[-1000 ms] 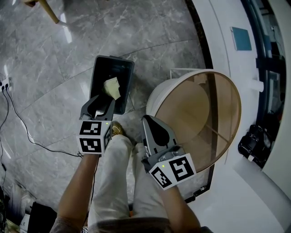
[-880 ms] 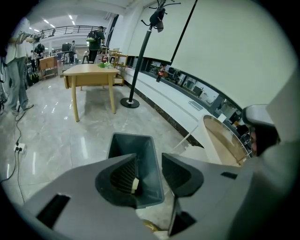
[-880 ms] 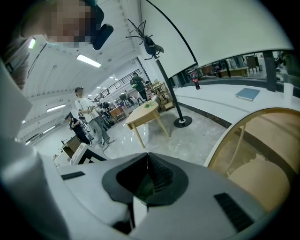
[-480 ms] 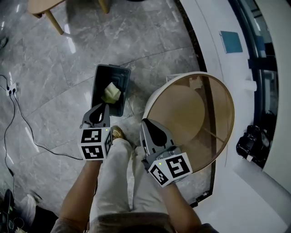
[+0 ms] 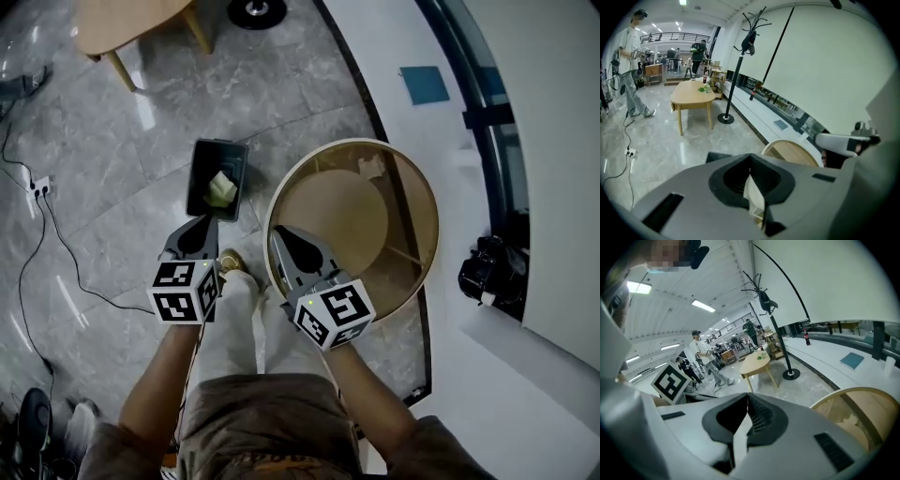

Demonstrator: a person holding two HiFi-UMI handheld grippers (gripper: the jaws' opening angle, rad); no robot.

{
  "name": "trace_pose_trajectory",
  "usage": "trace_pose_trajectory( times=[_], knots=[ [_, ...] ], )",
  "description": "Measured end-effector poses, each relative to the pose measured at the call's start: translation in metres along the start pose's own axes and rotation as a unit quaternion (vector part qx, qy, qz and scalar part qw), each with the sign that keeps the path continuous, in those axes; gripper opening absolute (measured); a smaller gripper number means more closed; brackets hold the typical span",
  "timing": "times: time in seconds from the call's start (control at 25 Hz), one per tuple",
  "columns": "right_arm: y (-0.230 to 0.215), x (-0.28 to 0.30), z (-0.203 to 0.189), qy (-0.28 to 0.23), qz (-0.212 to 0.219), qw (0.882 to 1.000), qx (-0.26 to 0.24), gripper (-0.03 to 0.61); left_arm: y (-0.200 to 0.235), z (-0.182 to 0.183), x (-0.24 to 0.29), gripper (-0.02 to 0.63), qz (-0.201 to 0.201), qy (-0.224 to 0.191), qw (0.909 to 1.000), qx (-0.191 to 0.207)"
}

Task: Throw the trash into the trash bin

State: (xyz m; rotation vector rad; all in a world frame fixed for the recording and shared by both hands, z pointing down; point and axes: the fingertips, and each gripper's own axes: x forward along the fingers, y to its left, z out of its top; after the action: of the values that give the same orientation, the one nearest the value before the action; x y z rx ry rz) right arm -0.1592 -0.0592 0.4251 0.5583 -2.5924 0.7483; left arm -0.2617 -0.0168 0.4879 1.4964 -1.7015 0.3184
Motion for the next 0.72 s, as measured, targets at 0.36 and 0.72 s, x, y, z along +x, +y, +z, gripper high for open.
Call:
trace_pose_trajectory(
  times=[0.36,0.72],
  knots=[
    [0.084,-0.12,0.094,-0.054,0.082,0.993,-0.069,0.018,-0.119,0.064,-0.153,0.019,-0.086,-0.064,0.9899,0.094],
    [0.13,-0.222,0.144,-0.126,0.097,0.979,-0.126,0.02,-0.206,0.09,-0.247,0.018,-0.157,-0.147,0.9671,0.136]
  ],
)
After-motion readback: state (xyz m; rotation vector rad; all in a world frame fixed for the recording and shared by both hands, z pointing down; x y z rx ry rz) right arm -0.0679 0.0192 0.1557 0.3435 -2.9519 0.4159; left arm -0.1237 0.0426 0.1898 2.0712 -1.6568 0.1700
